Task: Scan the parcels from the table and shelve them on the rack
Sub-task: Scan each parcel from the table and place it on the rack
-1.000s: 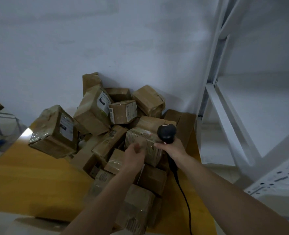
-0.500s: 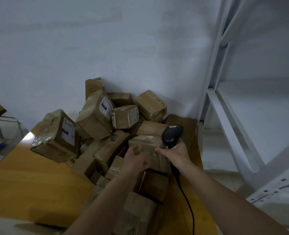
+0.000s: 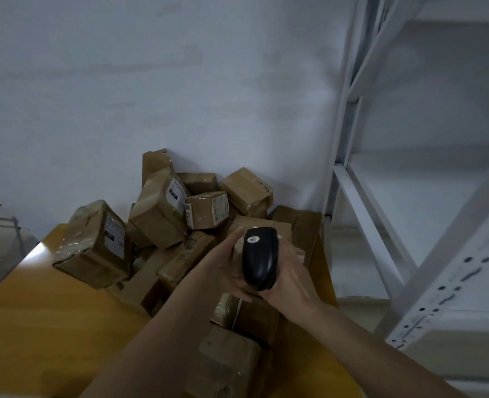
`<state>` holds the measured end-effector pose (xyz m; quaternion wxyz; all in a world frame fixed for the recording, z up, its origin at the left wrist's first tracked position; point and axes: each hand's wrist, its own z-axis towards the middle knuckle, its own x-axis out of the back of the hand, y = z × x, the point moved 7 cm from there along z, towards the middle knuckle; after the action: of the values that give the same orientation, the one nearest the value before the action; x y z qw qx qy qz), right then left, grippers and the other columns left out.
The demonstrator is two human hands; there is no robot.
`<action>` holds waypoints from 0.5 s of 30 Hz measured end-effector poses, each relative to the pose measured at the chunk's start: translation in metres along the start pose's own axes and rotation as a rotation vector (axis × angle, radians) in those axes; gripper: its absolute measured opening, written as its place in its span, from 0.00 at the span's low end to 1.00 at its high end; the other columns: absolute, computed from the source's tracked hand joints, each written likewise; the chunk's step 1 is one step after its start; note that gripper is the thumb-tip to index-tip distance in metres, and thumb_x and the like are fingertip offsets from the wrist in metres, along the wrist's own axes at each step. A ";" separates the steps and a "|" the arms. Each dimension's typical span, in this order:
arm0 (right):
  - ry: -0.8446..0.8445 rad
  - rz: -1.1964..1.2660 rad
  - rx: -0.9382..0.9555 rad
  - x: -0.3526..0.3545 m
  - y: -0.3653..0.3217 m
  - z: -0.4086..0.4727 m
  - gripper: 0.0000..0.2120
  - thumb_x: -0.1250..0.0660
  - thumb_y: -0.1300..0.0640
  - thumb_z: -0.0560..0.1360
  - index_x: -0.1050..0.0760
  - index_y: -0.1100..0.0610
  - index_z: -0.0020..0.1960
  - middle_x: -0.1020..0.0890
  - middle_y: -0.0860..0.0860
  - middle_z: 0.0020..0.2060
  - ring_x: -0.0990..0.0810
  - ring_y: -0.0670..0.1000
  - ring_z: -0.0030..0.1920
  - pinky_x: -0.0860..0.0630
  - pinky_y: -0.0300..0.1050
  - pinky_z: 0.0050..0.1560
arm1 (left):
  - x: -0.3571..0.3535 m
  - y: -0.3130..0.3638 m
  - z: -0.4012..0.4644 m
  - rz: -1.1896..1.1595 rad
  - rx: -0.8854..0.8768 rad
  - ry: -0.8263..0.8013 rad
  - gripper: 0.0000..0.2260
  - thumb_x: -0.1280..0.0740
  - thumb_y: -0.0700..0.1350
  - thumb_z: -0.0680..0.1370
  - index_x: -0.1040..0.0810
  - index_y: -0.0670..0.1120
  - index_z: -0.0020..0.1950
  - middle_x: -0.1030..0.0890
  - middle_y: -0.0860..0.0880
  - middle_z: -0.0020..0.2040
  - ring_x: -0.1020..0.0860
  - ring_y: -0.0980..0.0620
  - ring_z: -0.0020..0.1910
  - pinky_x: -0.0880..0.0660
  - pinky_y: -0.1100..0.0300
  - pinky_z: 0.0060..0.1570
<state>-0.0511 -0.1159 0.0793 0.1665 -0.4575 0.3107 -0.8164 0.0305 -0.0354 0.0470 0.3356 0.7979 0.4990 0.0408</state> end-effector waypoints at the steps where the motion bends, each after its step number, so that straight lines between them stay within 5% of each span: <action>1: -0.049 0.010 -0.016 -0.003 -0.003 -0.003 0.34 0.30 0.46 0.68 0.32 0.61 0.69 0.24 0.59 0.64 0.26 0.57 0.65 0.27 0.57 0.65 | -0.006 0.002 -0.002 0.043 -0.039 -0.012 0.28 0.38 0.55 0.81 0.40 0.41 0.75 0.34 0.38 0.72 0.37 0.34 0.72 0.38 0.37 0.65; 3: -0.117 0.023 -0.028 -0.009 -0.008 -0.006 0.34 0.30 0.47 0.68 0.33 0.60 0.70 0.26 0.58 0.66 0.29 0.56 0.68 0.30 0.57 0.68 | -0.013 0.003 0.000 0.083 -0.118 -0.017 0.21 0.45 0.46 0.84 0.37 0.40 0.75 0.36 0.38 0.75 0.38 0.37 0.74 0.39 0.43 0.69; 6: -0.116 0.055 -0.039 -0.010 -0.007 -0.006 0.28 0.28 0.46 0.69 0.30 0.53 0.66 0.23 0.52 0.61 0.26 0.50 0.64 0.25 0.53 0.62 | -0.007 -0.002 0.006 0.047 -0.125 0.009 0.20 0.43 0.43 0.82 0.34 0.37 0.73 0.29 0.37 0.71 0.30 0.37 0.68 0.34 0.44 0.64; 8: -0.085 0.182 -0.181 -0.003 -0.001 -0.005 0.26 0.25 0.48 0.69 0.29 0.49 0.64 0.22 0.46 0.57 0.24 0.45 0.60 0.23 0.48 0.59 | 0.002 -0.006 0.007 0.035 -0.113 0.002 0.16 0.38 0.47 0.81 0.22 0.37 0.61 0.18 0.39 0.52 0.22 0.41 0.51 0.27 0.46 0.55; 10: -0.054 0.380 -0.346 0.005 0.006 -0.004 0.23 0.24 0.56 0.69 0.29 0.45 0.60 0.22 0.42 0.53 0.24 0.43 0.58 0.24 0.41 0.58 | 0.008 -0.005 0.011 0.016 -0.178 -0.057 0.09 0.34 0.44 0.78 0.20 0.39 0.46 0.17 0.43 0.35 0.18 0.46 0.38 0.22 0.46 0.53; 12: 0.000 0.528 -0.465 0.015 0.013 -0.004 0.19 0.25 0.60 0.71 0.27 0.46 0.56 0.21 0.41 0.49 0.22 0.41 0.54 0.24 0.32 0.49 | 0.010 -0.007 0.012 0.022 -0.228 -0.135 0.05 0.31 0.39 0.74 0.19 0.40 0.48 0.15 0.43 0.39 0.16 0.46 0.37 0.19 0.49 0.49; 15: 0.062 0.662 -0.580 0.023 0.025 -0.008 0.13 0.29 0.63 0.73 0.25 0.49 0.53 0.19 0.43 0.43 0.19 0.38 0.47 0.25 0.27 0.37 | 0.014 -0.001 0.017 -0.003 -0.327 -0.164 0.15 0.30 0.34 0.71 0.21 0.40 0.57 0.15 0.42 0.46 0.15 0.46 0.42 0.19 0.56 0.36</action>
<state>-0.0706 -0.1451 0.0745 0.2743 -0.3365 0.6616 -0.6114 0.0438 -0.0316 0.0297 0.5007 0.7325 0.4578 0.0557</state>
